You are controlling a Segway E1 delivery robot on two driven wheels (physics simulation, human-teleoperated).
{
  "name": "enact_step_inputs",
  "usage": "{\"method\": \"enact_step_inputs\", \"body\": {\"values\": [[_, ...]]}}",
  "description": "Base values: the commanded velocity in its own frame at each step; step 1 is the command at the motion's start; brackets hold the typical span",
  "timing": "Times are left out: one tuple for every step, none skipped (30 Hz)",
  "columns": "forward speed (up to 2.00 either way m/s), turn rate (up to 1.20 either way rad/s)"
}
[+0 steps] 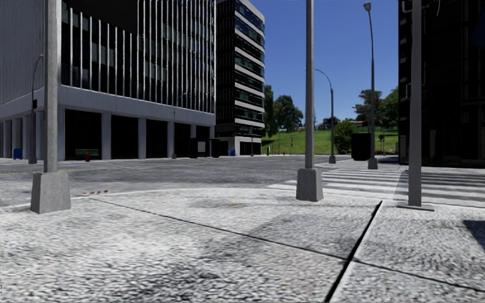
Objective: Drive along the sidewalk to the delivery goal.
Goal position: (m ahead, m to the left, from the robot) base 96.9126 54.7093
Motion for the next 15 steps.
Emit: {"method": "enact_step_inputs", "body": {"values": [[1.24,-0.43],[1.24,-0.44],[1.24,-0.45],[1.24,-0.45],[1.24,-0.45],[1.24,-0.45],[1.24,-0.45],[1.24,-0.45],[1.24,-0.45],[1.24,-0.45],[1.24,-0.47],[1.24,-0.49],[1.24,-0.51],[1.24,-0.51],[1.24,-0.51]]}}
